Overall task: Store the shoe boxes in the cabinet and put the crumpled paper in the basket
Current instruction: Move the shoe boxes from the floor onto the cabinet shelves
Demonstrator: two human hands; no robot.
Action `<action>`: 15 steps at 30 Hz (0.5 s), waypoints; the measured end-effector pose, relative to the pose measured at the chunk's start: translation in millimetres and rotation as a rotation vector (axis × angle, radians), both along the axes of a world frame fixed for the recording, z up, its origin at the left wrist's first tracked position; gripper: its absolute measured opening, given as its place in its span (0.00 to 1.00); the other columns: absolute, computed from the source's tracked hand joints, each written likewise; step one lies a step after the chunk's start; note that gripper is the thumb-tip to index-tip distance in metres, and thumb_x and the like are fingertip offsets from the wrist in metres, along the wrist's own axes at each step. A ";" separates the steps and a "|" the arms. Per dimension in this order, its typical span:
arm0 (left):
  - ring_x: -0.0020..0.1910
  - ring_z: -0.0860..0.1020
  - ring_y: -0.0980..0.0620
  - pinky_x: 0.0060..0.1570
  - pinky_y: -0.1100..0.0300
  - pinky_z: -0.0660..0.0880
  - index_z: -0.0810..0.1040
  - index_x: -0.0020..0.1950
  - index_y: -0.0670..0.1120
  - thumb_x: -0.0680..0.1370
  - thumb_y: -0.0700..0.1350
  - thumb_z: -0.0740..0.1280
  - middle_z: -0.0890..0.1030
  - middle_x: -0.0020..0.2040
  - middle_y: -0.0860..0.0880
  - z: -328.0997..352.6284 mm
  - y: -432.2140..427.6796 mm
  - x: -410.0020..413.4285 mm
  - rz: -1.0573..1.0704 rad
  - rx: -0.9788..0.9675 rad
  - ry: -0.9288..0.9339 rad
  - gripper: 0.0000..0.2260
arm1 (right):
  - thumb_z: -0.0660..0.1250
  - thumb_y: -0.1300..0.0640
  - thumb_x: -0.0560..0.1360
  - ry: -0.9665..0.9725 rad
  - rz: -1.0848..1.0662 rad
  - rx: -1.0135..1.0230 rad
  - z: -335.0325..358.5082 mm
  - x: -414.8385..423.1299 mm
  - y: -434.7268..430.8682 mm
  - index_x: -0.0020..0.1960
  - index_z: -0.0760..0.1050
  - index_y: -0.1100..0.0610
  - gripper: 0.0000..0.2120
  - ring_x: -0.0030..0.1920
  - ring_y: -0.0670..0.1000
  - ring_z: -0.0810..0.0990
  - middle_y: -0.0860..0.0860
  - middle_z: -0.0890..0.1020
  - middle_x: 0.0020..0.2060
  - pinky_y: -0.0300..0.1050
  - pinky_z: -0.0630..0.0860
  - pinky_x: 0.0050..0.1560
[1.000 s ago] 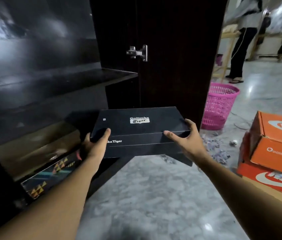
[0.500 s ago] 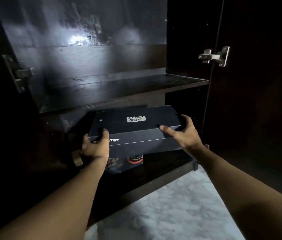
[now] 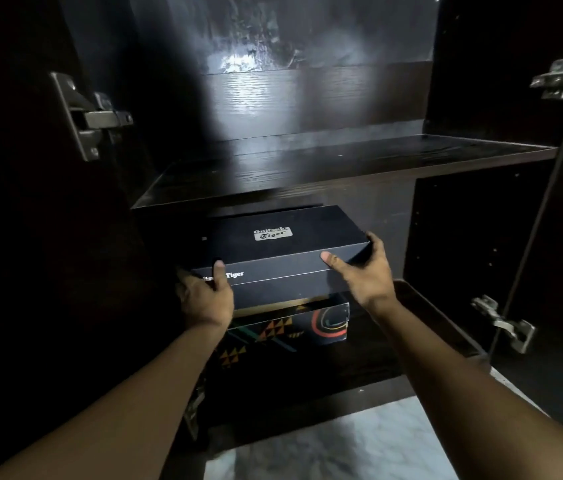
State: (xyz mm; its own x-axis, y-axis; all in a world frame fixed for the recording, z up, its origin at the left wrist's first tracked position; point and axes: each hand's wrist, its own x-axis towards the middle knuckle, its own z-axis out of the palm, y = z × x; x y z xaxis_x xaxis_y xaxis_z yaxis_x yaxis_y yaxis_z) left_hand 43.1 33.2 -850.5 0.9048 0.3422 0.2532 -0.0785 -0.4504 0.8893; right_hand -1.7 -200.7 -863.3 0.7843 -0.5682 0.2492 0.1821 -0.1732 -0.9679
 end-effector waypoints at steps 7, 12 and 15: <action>0.78 0.48 0.38 0.73 0.41 0.56 0.52 0.80 0.49 0.79 0.56 0.59 0.49 0.80 0.39 -26.3 -14.4 -7.2 -0.150 0.776 -0.254 0.32 | 0.77 0.45 0.68 0.064 -0.297 -0.209 -3.1 25.1 18.4 0.75 0.63 0.52 0.40 0.67 0.57 0.61 0.56 0.63 0.65 0.48 0.63 0.70; 0.79 0.39 0.44 0.76 0.43 0.47 0.43 0.80 0.54 0.78 0.56 0.61 0.38 0.80 0.46 -14.8 -15.5 14.0 -0.207 0.749 -0.060 0.36 | 0.77 0.51 0.70 0.085 -0.103 -0.234 -10.4 34.2 15.5 0.78 0.57 0.51 0.44 0.71 0.53 0.65 0.52 0.67 0.68 0.48 0.61 0.74; 0.79 0.39 0.45 0.76 0.44 0.48 0.44 0.80 0.55 0.78 0.56 0.63 0.36 0.80 0.48 -1.4 -9.7 28.9 -0.261 0.774 0.047 0.37 | 0.77 0.51 0.69 0.157 0.038 -0.200 -10.9 40.0 14.8 0.77 0.61 0.50 0.42 0.70 0.52 0.68 0.51 0.70 0.69 0.51 0.63 0.75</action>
